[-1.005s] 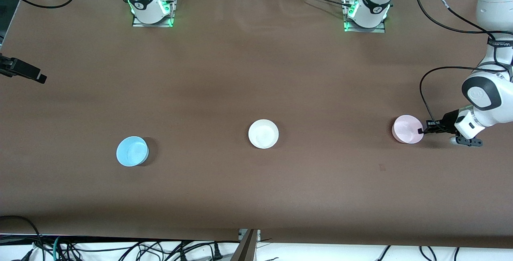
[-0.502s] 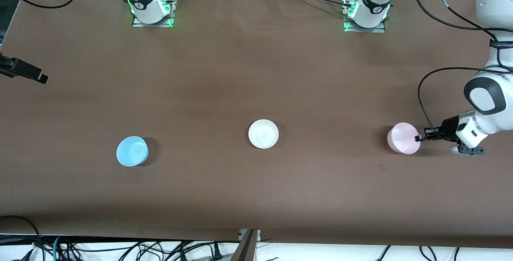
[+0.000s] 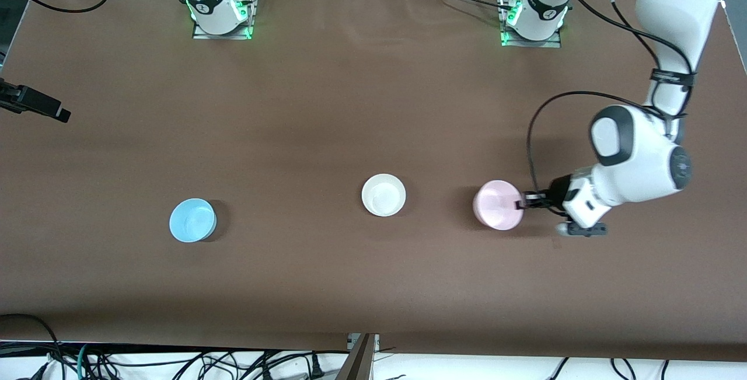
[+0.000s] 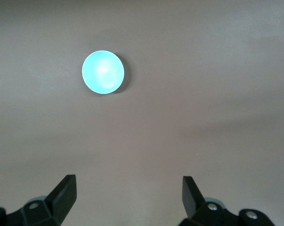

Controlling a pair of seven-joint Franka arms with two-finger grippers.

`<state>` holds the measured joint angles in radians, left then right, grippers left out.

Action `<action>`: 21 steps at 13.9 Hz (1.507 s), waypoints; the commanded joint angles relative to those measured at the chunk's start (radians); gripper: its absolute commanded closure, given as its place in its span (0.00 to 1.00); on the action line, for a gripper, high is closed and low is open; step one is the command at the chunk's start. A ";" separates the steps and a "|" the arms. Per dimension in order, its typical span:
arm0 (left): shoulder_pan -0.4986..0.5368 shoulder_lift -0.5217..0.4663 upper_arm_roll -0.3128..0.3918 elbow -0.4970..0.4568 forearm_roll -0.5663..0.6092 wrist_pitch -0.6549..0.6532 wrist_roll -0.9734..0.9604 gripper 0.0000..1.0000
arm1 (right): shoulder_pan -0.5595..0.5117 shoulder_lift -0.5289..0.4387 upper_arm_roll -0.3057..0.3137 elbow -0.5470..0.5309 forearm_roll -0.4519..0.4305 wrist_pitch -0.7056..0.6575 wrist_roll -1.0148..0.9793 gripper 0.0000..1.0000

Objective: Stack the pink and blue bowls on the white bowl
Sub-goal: 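Carry the pink bowl onto the white bowl while the right gripper reaches the blue bowl, then open the left gripper and withdraw while the right gripper grasps the blue bowl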

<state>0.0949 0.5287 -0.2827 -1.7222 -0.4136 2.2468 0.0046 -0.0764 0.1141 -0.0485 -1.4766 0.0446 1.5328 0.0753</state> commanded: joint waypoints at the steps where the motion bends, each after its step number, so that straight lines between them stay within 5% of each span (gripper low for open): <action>1: -0.061 0.037 -0.047 0.012 0.027 0.094 -0.142 1.00 | -0.005 0.013 0.004 0.027 0.018 -0.013 0.012 0.01; 3: -0.133 0.063 -0.072 0.015 0.120 0.129 -0.318 1.00 | -0.006 0.030 0.002 0.029 0.050 -0.007 0.014 0.01; 8: -0.288 0.200 -0.073 0.194 0.315 0.131 -0.665 1.00 | 0.003 0.162 0.010 0.029 0.158 0.185 0.009 0.01; 15: -0.356 0.218 -0.073 0.208 0.370 0.134 -0.700 1.00 | 0.041 0.455 0.015 0.027 0.187 0.502 0.000 0.02; 21: -0.359 0.217 -0.087 0.194 0.415 0.132 -0.712 1.00 | 0.047 0.587 0.015 0.021 0.178 0.631 -0.003 0.02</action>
<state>-0.2575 0.7351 -0.3661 -1.5453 -0.0397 2.3882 -0.6837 -0.0308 0.6709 -0.0345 -1.4768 0.2251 2.1388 0.0749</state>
